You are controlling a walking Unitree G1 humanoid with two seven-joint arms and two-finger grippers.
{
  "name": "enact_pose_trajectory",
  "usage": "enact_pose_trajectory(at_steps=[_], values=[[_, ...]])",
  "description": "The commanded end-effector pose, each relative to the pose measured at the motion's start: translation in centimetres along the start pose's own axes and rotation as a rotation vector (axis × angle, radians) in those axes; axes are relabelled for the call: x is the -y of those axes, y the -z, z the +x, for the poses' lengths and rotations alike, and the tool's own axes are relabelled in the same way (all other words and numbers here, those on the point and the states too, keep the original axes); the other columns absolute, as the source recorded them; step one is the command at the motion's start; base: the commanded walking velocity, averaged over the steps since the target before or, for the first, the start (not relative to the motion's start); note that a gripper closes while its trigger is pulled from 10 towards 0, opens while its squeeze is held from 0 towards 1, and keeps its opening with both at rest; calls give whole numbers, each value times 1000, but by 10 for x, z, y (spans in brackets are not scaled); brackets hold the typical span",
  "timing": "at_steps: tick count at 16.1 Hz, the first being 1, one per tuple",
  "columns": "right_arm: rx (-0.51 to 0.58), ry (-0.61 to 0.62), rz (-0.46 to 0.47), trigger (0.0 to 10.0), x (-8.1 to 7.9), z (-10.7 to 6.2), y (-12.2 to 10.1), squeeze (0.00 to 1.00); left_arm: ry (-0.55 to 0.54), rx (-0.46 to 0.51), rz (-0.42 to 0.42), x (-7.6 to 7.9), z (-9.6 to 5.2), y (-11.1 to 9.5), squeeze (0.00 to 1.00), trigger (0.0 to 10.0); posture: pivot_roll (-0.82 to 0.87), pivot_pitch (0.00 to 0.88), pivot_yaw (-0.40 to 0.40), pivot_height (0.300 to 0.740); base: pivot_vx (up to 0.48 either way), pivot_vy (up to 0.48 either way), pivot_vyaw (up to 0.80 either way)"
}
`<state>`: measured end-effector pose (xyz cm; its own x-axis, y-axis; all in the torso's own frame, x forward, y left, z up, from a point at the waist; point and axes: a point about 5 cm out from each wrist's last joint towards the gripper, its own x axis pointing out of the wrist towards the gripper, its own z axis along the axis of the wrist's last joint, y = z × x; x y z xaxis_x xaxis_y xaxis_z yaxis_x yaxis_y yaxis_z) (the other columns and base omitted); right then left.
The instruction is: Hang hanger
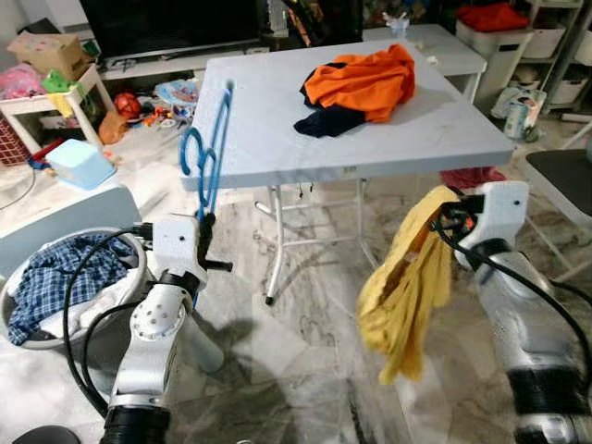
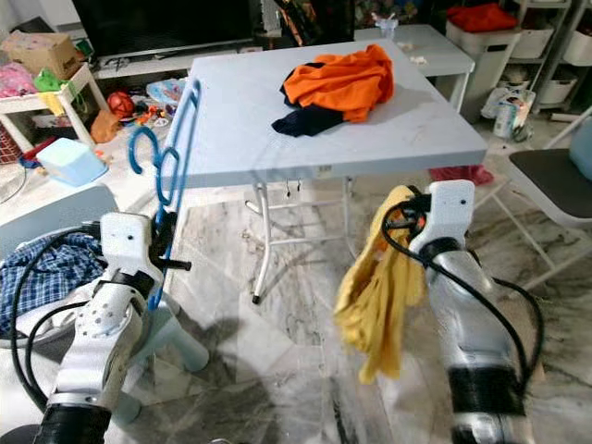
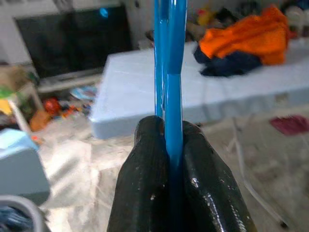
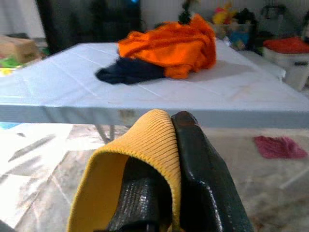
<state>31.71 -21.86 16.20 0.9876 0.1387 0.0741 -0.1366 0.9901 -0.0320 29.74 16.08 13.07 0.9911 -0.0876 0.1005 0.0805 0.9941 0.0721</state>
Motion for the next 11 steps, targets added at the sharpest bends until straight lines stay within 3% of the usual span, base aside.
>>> enact_pose_trajectory(at_steps=[1, 5, 7, 11], values=[[65, -41, -16, 10000, -8, -6, -17, 0, -38, 44, 13, -5, -4, -9, 0, 10000, -128, 0, 58, 740, 0, 0, 0], [131, -126, -40, 10000, -34, -8, -30, 0, -65, 63, 16, -2, -7, -12, 0, 10000, -115, 0, 50, 740, 326, 0, 0], [134, -145, -52, 10000, -39, -8, -34, 0, -69, 69, 14, -1, -7, -15, 0, 10000, -113, 0, 47, 740, 394, 0, 0], [181, -228, 38, 10000, -59, -5, -50, 0, -65, 62, 43, -4, -10, -13, 0, 10000, -109, 0, 41, 740, 408, 0, 0]])
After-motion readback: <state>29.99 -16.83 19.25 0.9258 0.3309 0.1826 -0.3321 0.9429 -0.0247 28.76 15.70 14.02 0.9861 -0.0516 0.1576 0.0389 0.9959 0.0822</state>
